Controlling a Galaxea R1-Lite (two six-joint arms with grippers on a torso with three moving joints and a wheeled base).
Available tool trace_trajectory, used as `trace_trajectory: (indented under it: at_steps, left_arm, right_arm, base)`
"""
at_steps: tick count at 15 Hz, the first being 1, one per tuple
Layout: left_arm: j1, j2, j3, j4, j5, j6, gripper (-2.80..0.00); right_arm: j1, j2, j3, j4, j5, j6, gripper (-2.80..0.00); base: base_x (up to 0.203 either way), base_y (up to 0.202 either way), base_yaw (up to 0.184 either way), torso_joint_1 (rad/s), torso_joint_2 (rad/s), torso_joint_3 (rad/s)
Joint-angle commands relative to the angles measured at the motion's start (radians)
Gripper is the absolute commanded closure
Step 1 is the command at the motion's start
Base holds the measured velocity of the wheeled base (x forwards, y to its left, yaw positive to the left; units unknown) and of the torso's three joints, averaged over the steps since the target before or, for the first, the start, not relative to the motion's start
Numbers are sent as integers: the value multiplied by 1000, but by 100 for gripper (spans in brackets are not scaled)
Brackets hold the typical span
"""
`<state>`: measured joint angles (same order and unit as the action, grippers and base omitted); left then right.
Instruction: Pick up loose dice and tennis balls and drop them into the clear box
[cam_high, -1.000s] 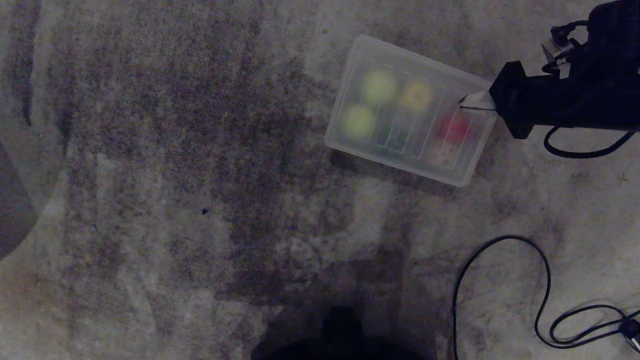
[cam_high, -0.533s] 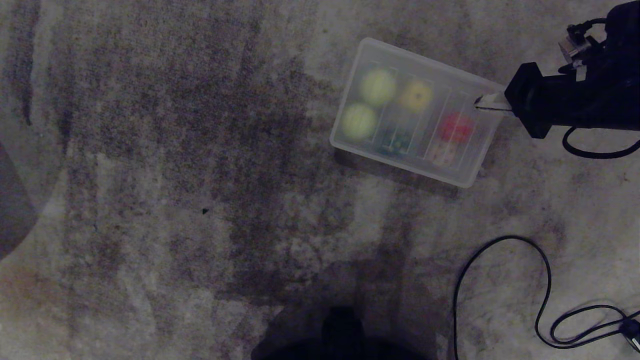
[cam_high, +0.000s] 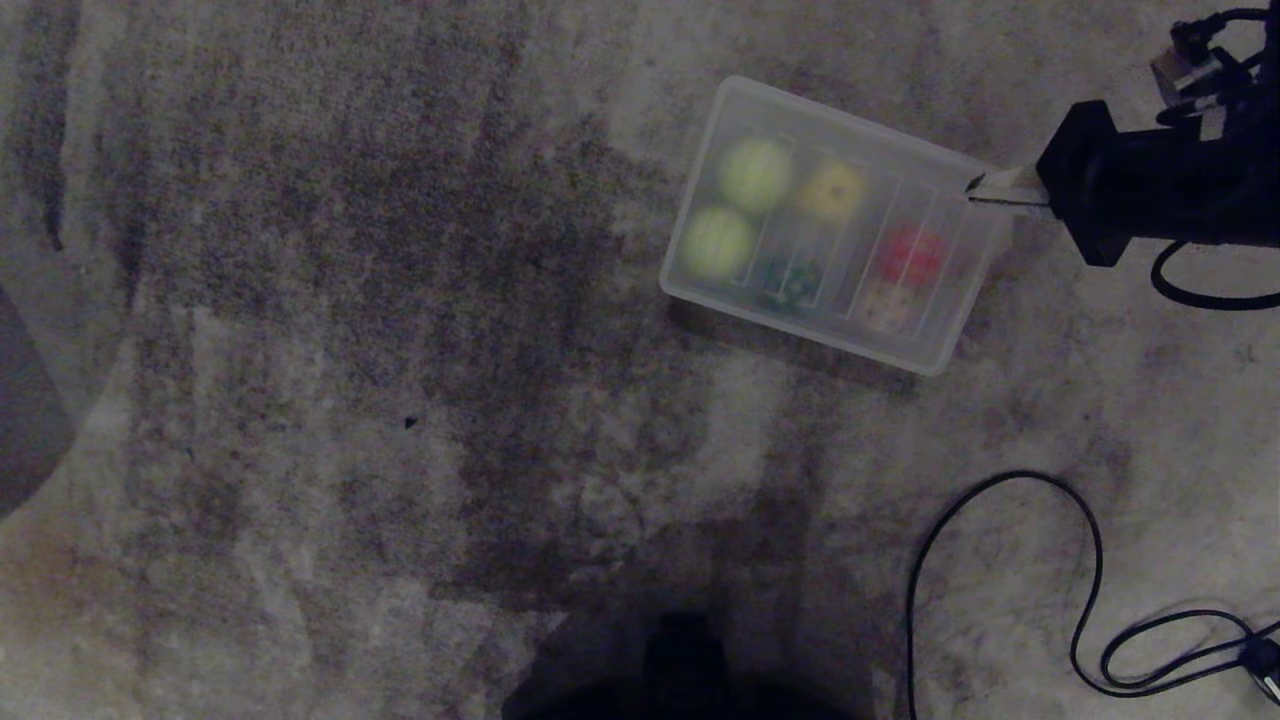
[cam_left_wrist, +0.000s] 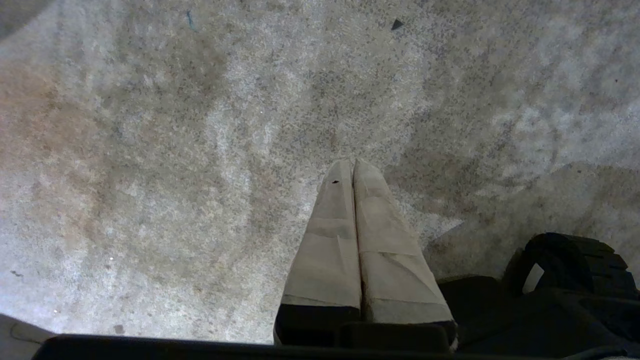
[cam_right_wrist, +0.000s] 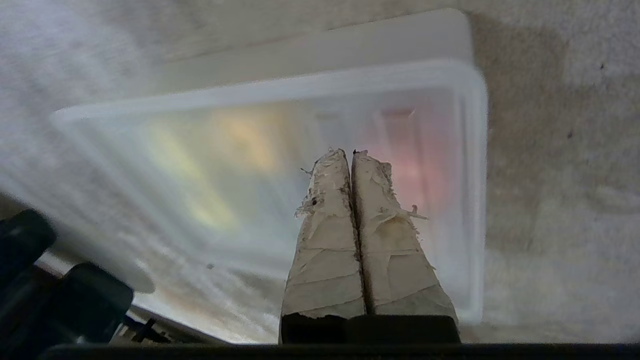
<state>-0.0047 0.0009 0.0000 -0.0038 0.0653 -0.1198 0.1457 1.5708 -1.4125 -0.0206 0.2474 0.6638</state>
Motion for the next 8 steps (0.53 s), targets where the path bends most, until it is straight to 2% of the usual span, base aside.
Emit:
trace_trajectory:
  at_steps: [1, 4, 8]
  left_arm:
    - [0, 1, 2, -1, 1, -1, 0]
    - [-1, 1, 2, -1, 1, -1, 0]
    - [0, 1, 2, -1, 1, -1, 0]
  right_arm:
    - [0, -86, 40, 11, 17, 1, 0]
    - [-5, -221, 148, 95, 13, -29, 0]
    - [-30, -471, 529, 135, -30, -244, 0]
  base:
    - [0, 0, 0, 0, 0, 0]
    - [0, 0, 0, 0, 0, 0]
    - [0, 0, 0, 0, 0, 0]
